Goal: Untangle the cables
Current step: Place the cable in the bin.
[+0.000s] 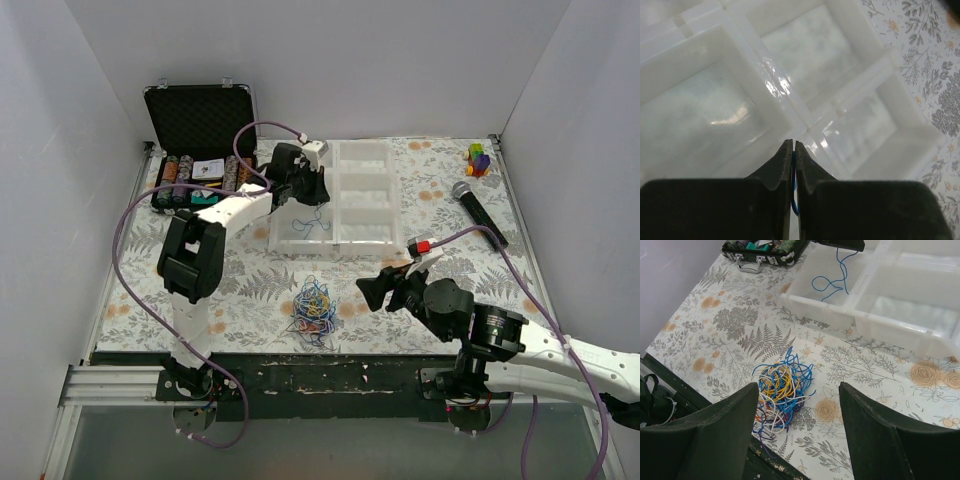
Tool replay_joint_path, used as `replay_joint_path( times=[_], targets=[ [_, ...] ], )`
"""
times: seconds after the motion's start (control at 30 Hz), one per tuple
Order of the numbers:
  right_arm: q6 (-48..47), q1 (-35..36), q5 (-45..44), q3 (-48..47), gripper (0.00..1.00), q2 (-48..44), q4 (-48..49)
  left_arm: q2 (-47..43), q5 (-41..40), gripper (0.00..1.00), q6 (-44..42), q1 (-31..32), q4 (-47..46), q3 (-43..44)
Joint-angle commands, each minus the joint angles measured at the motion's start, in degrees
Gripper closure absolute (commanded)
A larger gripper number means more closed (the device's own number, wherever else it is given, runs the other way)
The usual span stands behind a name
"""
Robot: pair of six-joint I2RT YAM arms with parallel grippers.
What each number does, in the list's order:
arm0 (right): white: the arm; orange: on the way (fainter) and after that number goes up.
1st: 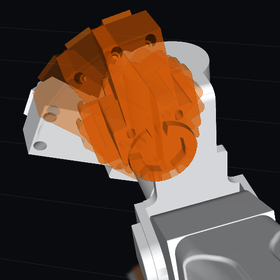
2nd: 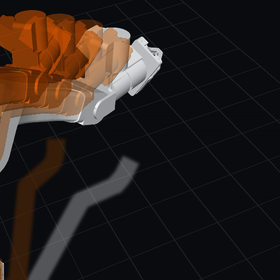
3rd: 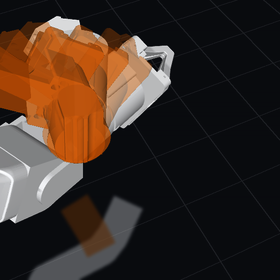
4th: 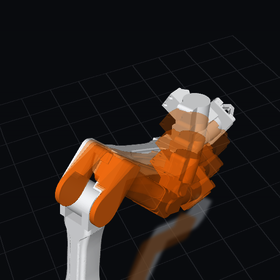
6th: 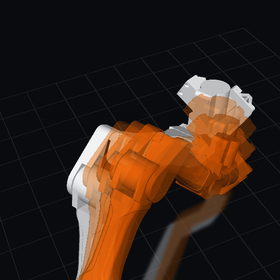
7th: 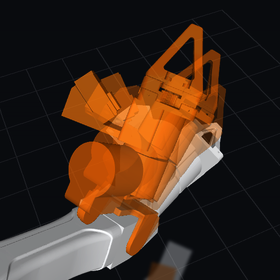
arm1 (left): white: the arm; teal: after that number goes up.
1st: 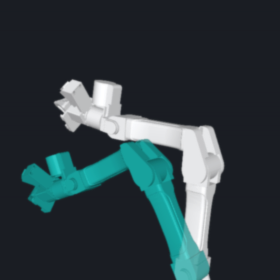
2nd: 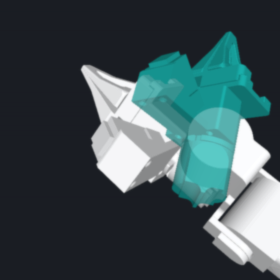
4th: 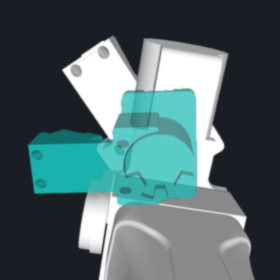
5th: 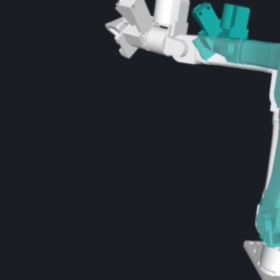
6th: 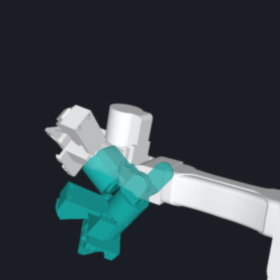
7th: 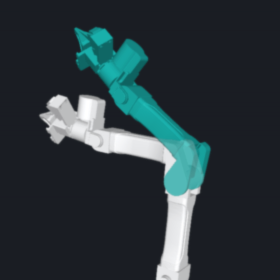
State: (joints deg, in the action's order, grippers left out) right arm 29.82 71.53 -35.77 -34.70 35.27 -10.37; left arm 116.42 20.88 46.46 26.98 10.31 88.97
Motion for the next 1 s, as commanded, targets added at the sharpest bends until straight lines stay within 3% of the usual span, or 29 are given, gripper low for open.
replay_joint_path(
  times=[0.0,0.23,0.4,0.73,0.83,0.97],
  targets=[
    [-0.12,0.10,-0.18,0.16,0.27,0.42,3.16,-9.80,3.11,1.00,-3.30,-0.26,-0.11,-5.28],
    [0.24,0.10,0.17,0.77,0.27,0.86,3.52,-18.33,6.10,1.00,-3.83,-0.18,-2.30,-17.94],
    [0.23,0.10,0.26,0.07,0.27,1.21,3.43,-17.46,5.84,0.97,-3.66,-0.09,-3.80,-20.77],
    [0.59,0.10,0.44,-0.28,0.27,1.65,3.52,-15.08,3.11,0.48,-5.93,0.00,-5.12,-17.78],
    [0.59,0.10,-0.35,-0.37,0.27,2.00,3.08,-18.67,2.93,0.45,-7.43,0.00,-3.54,-16.81],
    [-0.20,0.02,-2.98,-1.07,0.25,2.87,2.11,-25.61,2.67,0.34,-10.33,0.00,-2.05,-17.95]
  ],
)
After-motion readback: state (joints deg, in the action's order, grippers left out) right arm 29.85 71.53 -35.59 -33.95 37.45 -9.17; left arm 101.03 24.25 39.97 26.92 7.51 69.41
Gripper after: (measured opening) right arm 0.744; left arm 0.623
